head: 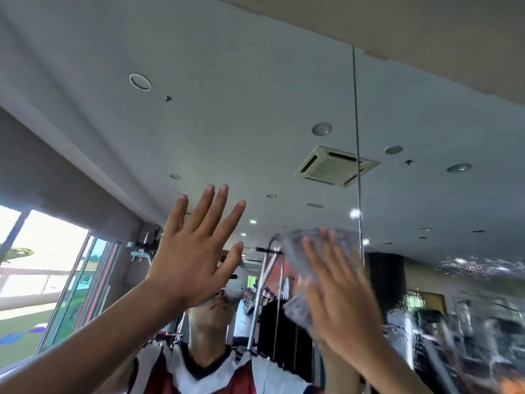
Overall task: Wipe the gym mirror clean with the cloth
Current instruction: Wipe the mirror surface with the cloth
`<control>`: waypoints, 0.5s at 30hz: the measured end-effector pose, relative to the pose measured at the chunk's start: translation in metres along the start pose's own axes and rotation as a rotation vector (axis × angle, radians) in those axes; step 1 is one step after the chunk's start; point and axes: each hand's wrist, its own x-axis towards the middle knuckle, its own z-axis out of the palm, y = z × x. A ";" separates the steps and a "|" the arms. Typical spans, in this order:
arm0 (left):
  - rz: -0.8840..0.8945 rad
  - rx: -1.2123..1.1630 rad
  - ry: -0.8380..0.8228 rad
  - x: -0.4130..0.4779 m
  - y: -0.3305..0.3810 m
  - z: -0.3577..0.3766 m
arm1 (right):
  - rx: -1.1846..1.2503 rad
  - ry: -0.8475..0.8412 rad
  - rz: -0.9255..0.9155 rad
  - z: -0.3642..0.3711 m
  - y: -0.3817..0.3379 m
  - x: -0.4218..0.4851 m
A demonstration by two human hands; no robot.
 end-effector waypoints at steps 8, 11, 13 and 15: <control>-0.004 -0.005 0.088 0.041 0.000 -0.016 | 0.065 0.068 0.285 -0.008 -0.009 0.122; 0.041 -0.012 0.165 0.081 -0.020 -0.026 | 0.027 0.078 -0.074 0.002 -0.011 0.088; 0.039 -0.081 0.163 0.107 -0.039 -0.036 | -0.002 0.080 -0.109 0.000 0.019 0.076; 0.006 -0.130 0.093 0.130 -0.050 -0.043 | -0.003 0.047 0.035 -0.007 0.046 0.086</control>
